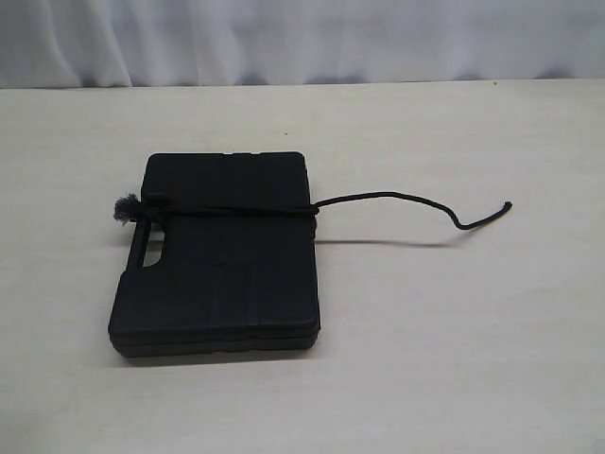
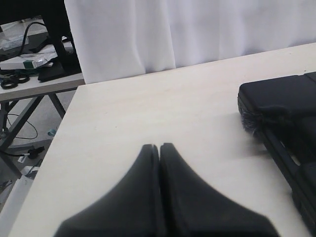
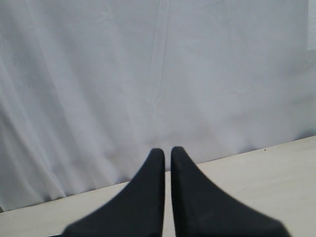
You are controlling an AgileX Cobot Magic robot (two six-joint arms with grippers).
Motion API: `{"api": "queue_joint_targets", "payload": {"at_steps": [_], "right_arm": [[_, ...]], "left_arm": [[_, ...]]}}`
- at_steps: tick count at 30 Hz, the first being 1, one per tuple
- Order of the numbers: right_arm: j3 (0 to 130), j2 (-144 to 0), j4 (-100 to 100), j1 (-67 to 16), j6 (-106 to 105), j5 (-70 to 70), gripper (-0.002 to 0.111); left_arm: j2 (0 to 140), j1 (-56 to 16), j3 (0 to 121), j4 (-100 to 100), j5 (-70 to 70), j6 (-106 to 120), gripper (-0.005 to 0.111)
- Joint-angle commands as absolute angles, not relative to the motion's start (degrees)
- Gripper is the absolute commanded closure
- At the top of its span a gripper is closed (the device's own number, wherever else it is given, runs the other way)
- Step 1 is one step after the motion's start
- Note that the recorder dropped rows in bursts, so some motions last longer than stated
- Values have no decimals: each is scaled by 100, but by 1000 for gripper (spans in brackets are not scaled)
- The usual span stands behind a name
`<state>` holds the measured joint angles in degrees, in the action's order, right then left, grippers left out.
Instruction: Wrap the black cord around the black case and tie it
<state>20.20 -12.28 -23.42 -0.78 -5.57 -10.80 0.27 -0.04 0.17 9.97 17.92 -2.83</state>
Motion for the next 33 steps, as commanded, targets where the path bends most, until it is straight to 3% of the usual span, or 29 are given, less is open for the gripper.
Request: {"api": "queue_joint_targets", "payload": {"at_steps": [1,21,33], "right_arm": [[2004,-1189,-2344,-81,-572,-1083,104],[1981,-1185,-2347,-618,-572,-1070,104],[609,0,-1726,-618,-533,356,104]], "left_arm": [[0,-41,0,1000,1786,-320,107],[0,-41,0,1000,1786,-310,107],[0,-41,0,1000,1786,-310,107]]}}
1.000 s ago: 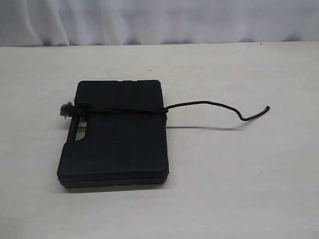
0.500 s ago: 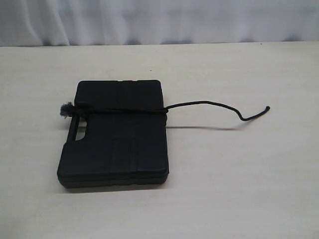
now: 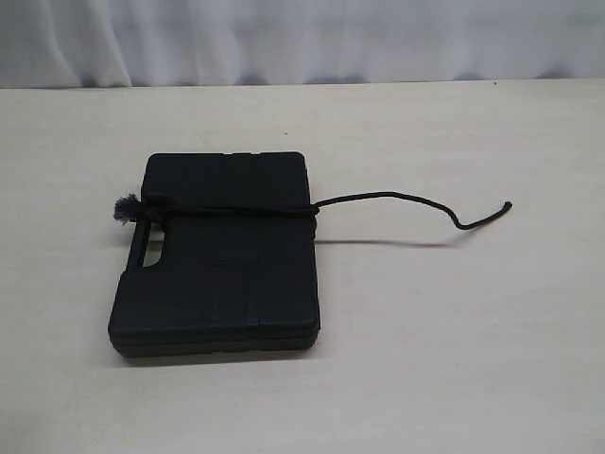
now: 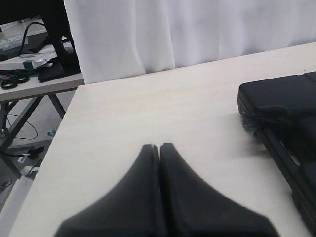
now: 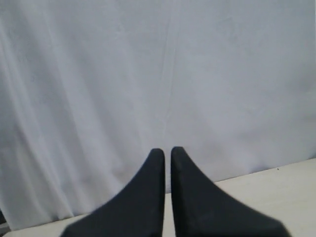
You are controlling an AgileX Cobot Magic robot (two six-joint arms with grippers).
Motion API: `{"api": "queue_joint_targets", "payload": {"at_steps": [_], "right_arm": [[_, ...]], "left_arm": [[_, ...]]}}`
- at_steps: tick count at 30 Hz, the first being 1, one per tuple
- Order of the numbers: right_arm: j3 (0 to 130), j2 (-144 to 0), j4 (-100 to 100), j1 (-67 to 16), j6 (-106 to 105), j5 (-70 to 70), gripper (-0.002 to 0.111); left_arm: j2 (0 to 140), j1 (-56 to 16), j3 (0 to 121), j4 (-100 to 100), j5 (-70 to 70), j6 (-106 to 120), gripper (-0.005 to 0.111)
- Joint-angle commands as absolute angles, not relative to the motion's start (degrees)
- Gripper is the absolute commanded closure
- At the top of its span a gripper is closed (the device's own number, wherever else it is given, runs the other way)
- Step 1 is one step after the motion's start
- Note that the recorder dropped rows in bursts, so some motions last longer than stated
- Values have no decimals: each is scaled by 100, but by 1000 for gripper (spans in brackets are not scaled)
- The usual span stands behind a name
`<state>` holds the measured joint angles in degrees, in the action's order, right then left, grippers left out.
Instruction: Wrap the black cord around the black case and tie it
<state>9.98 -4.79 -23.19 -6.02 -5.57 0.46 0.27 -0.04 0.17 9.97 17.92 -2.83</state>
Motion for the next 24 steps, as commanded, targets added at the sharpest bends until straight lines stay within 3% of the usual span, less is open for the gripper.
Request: {"api": "queue_joint_targets", "payload": {"at_steps": [1,13,24], "right_arm": [[549,0,-1477,-618,-461,356,104],[0,0,555,-608,-40,350,104],[0,0,564,-608,-40,-1108,104]], "left_arm": [[0,-41,0,1000,1786,-310,107],[0,-41,0,1000,1786,-310,107],[0,-41,0,1000,1800,-310,107]]}}
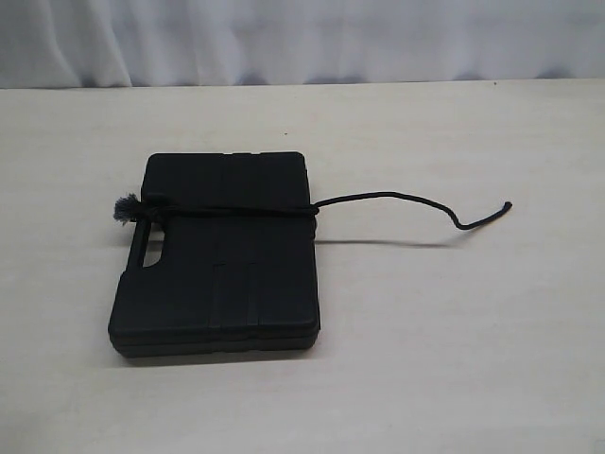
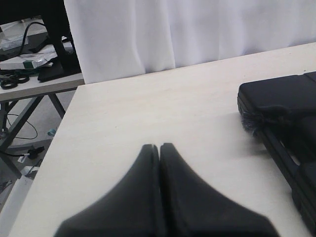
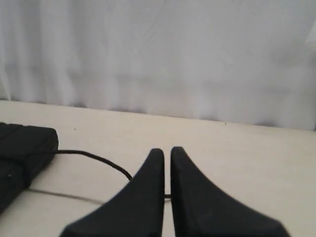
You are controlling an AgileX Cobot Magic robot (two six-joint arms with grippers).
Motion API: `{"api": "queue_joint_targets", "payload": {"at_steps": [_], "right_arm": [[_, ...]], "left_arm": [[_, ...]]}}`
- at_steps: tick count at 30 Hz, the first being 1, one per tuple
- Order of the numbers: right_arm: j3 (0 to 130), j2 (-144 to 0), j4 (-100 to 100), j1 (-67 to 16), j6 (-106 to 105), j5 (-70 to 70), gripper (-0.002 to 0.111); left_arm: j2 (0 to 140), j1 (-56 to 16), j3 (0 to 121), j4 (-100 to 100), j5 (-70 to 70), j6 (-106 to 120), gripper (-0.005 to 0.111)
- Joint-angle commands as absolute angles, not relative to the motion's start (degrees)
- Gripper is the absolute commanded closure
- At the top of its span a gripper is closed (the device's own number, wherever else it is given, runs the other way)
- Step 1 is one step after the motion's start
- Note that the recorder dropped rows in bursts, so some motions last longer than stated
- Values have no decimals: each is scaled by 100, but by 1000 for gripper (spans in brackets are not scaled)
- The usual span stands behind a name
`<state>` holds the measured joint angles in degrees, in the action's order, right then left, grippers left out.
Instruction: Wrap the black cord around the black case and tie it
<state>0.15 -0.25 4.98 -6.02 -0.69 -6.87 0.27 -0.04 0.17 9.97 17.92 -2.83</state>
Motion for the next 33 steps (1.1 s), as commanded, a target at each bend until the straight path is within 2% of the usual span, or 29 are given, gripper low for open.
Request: {"api": "queue_joint_targets", "payload": {"at_steps": [1,9,33], "right_arm": [[0,0,595,-608,-40,-1199,104],[0,0,681,-608,-40,-1903,104],[0,0,681,-608,-40,-1929,104]], "left_arm": [[0,-41,0,1000,1800,-310,107],[0,-41,0,1000,1800,-310,107],[0,-41,0,1000,1800,-310,107]]}}
